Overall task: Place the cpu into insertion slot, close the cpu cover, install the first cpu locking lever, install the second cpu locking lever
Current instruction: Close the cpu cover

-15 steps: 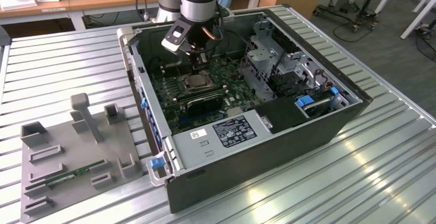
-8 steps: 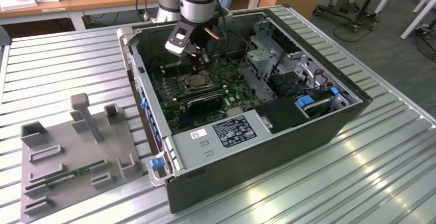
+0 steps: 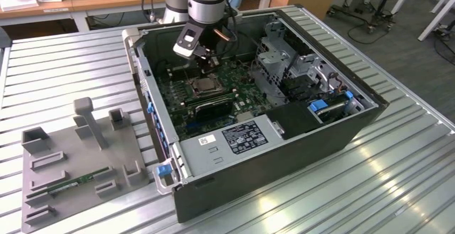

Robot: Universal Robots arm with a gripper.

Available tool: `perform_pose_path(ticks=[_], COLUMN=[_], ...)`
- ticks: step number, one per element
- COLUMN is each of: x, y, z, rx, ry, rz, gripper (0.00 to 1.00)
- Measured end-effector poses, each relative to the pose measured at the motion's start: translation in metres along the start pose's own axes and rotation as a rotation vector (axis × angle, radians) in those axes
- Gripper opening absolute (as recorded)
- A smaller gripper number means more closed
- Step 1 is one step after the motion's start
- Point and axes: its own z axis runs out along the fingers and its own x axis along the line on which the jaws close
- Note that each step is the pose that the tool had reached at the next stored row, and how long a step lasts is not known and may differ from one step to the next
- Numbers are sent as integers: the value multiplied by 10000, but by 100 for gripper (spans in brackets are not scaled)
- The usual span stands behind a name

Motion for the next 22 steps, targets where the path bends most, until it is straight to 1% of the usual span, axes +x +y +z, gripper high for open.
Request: perform_pose_path(ticks=[3, 5, 22], x=[0, 0, -1], y=[0, 0, -1], z=[0, 1, 22], rx=[2, 8, 91], ry=[2, 6, 71], rz=[-80, -307, -3362], gripper=[11, 11, 11])
